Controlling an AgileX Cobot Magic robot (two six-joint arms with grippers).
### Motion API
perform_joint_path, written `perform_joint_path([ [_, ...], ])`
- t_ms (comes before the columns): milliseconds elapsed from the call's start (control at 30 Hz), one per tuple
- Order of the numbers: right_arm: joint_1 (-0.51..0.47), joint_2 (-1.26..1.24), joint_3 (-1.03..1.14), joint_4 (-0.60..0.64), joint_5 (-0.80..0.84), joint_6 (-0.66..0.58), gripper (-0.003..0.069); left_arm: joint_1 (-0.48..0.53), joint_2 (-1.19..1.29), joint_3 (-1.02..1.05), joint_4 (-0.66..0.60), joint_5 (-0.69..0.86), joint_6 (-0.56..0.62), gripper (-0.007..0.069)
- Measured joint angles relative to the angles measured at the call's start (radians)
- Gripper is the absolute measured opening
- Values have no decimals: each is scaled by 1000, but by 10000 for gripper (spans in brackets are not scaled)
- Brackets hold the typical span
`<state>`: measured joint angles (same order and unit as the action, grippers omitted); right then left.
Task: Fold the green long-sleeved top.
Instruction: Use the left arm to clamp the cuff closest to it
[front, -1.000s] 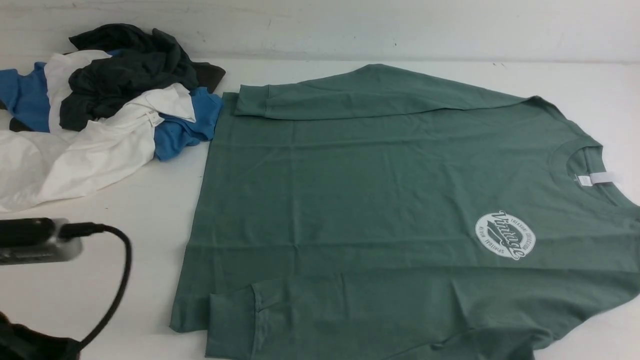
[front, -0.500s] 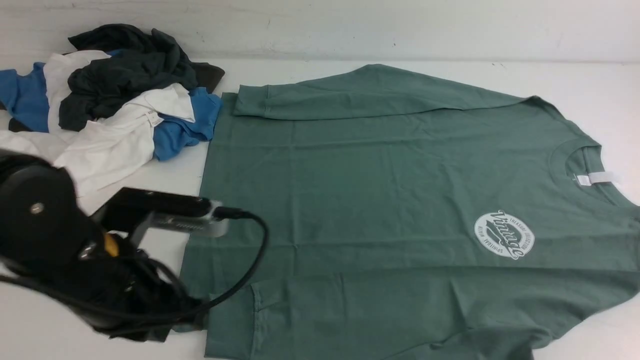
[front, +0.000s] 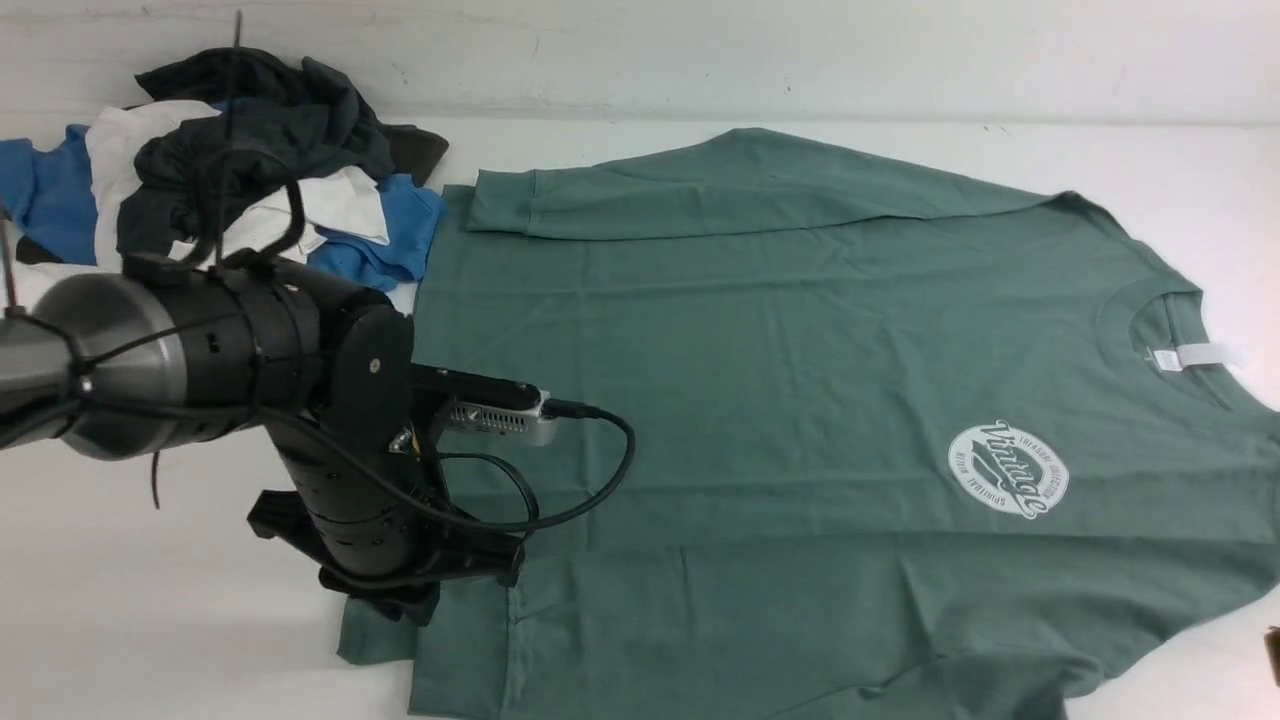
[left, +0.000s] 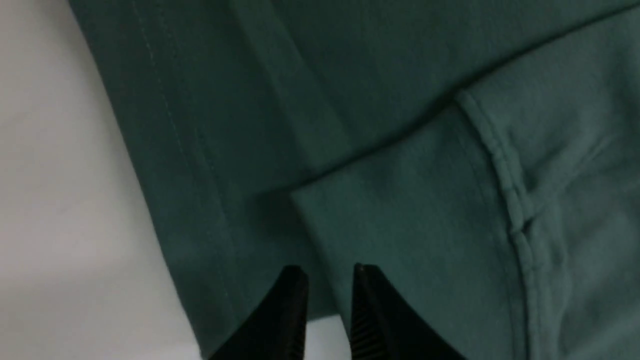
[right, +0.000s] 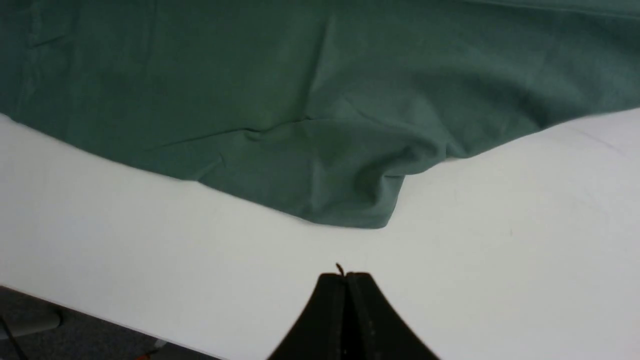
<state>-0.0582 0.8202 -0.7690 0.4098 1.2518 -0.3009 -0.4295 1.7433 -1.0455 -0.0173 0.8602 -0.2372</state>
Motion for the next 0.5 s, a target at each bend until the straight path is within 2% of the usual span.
perform_joint_path([
  [133, 0, 0, 0, 19, 0, -1, -12, 0, 45, -4, 0, -17, -26, 252],
  [167, 0, 0, 0, 26, 0, -4, -12, 0, 58, -4, 0, -29, -42, 311],
  [267, 0, 0, 0, 30, 0, -8, -12, 0, 65, -4, -10, -57, -50, 360],
  [433, 0, 0, 0, 30, 0, -8, -11, 0, 65, -4, -50, -77, -44, 344],
  [500, 0, 0, 0, 30, 0, -9, -11, 0, 65, -4, -57, -77, -38, 281],
])
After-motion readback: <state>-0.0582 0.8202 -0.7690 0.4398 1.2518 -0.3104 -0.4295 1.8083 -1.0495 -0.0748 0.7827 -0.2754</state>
